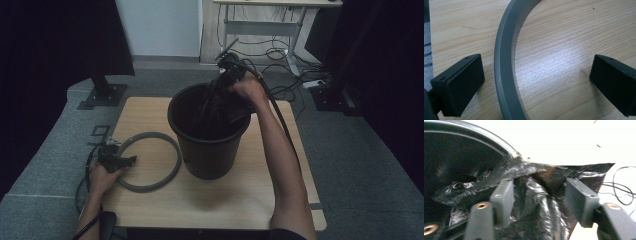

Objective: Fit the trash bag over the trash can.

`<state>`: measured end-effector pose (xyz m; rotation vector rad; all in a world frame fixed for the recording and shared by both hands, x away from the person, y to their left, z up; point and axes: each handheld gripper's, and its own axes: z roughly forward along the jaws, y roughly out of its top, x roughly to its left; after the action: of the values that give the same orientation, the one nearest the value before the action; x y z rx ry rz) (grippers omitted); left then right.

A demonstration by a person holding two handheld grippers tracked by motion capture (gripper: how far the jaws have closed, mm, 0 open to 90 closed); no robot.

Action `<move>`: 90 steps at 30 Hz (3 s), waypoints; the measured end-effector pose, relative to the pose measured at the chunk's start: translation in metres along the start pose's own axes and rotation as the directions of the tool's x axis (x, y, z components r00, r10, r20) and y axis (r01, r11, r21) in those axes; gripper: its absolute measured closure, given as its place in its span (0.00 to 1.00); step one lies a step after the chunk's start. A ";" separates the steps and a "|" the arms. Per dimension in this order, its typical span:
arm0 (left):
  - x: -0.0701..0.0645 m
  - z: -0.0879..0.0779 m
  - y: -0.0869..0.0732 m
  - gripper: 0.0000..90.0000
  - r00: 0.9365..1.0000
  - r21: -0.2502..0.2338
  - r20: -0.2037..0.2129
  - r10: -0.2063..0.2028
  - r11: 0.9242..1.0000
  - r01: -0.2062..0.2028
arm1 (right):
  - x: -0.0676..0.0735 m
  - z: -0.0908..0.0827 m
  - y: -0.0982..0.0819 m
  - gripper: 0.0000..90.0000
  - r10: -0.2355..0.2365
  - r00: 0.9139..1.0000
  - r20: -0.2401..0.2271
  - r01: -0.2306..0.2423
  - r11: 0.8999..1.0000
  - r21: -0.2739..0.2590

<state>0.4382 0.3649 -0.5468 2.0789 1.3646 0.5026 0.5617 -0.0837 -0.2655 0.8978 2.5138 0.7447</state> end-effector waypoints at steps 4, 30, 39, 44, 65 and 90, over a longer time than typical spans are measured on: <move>0.000 0.000 0.000 0.00 1.000 0.000 0.000 0.000 1.000 0.000 | 0.001 0.015 0.004 0.62 -0.023 1.000 0.002 0.023 0.999 0.047; 0.000 0.000 0.000 0.00 1.000 0.000 0.001 0.001 1.000 -0.001 | 0.004 -0.042 -0.073 0.48 0.082 0.996 -0.018 -0.080 0.994 0.078; 0.000 0.000 0.000 0.00 1.000 0.000 0.001 0.001 1.000 -0.001 | 0.007 -0.063 -0.039 0.45 0.045 0.999 0.003 -0.045 0.999 0.008; 0.000 0.000 0.000 0.00 1.000 0.000 0.001 0.001 1.000 -0.001 | 0.001 -0.042 -0.018 0.45 0.028 0.999 0.027 -0.027 1.000 -0.006; 0.000 0.000 0.000 0.00 1.000 0.000 0.001 0.002 1.000 -0.002 | -0.015 -0.029 -0.067 0.43 0.111 0.994 0.009 -0.111 0.990 0.082; 0.000 0.000 0.000 0.00 1.000 0.001 0.002 0.002 1.000 -0.002 | -0.015 -0.066 -0.088 0.30 0.095 0.994 0.062 -0.095 0.995 0.006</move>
<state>0.4375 0.3649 -0.5467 2.0811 1.3614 0.5008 0.4982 -0.1751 -0.2628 1.0336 2.4362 0.7243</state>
